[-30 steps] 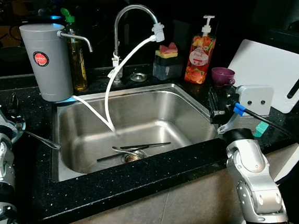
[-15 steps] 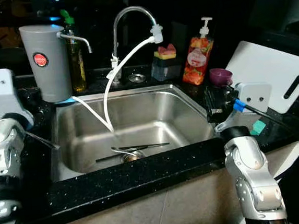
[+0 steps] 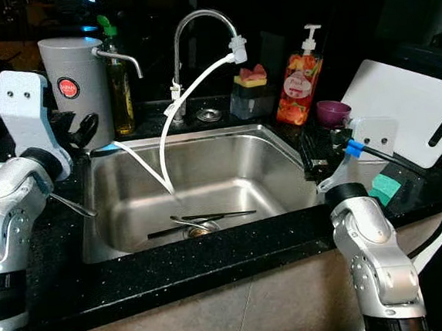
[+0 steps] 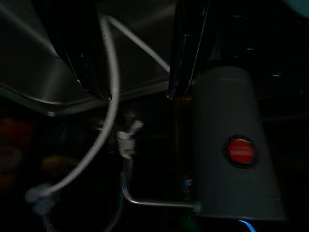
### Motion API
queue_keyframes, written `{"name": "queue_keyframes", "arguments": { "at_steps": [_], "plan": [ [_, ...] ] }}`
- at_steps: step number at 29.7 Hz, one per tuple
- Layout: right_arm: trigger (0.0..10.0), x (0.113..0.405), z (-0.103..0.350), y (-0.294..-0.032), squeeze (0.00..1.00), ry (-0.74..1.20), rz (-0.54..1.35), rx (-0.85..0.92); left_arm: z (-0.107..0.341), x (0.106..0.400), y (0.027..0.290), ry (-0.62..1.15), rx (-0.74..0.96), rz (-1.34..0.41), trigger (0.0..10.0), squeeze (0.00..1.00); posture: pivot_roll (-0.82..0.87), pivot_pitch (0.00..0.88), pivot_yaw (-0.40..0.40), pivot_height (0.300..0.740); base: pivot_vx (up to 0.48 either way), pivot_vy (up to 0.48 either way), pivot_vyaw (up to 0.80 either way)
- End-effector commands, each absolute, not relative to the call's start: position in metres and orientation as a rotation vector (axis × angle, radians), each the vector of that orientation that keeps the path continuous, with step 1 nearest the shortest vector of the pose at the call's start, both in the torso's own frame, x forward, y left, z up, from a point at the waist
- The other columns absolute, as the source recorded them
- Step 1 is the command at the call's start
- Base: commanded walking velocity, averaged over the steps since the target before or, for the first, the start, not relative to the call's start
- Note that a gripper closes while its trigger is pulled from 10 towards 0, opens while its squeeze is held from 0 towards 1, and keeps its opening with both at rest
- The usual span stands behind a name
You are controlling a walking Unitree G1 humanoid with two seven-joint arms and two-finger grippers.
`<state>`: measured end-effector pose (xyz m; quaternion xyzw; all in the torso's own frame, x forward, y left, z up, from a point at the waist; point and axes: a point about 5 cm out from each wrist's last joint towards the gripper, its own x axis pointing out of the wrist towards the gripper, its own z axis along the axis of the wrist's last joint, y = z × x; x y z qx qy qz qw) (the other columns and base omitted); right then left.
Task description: Kitchen organization
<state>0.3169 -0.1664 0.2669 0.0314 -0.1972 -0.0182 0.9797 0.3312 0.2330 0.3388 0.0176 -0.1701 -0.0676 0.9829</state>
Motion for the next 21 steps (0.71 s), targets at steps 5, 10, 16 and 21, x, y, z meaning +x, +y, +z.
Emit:
{"name": "queue_keyframes", "arguments": {
  "at_steps": [5,10,16,21],
  "plan": [
    [10.0,0.322,0.262,-0.175,0.0,-0.353,-0.096,0.055,0.331,0.32,0.215,-0.337,0.072,-0.138,10.0,0.0,0.11,0.096,-0.081,0.74,0.0,0.0,0.0],
    [10.0,0.323,0.259,-0.176,0.0,-0.327,-0.095,0.046,0.321,0.315,0.206,-0.297,0.121,-0.142,10.0,0.0,0.12,0.101,-0.058,0.74,0.0,0.0,0.0],
    [10.0,0.323,0.253,-0.177,0.0,-0.296,-0.08,0.036,0.306,0.315,0.198,-0.21,0.2,-0.135,10.0,0.0,0.13,0.104,-0.047,0.74,0.0,0.0,0.0],
    [10.0,0.324,0.252,-0.176,0.0,-0.283,-0.059,0.046,0.303,0.311,0.2,-0.175,0.318,-0.139,10.0,0.0,0.14,0.111,-0.051,0.74,0.0,0.0,0.0]
  ]
}}
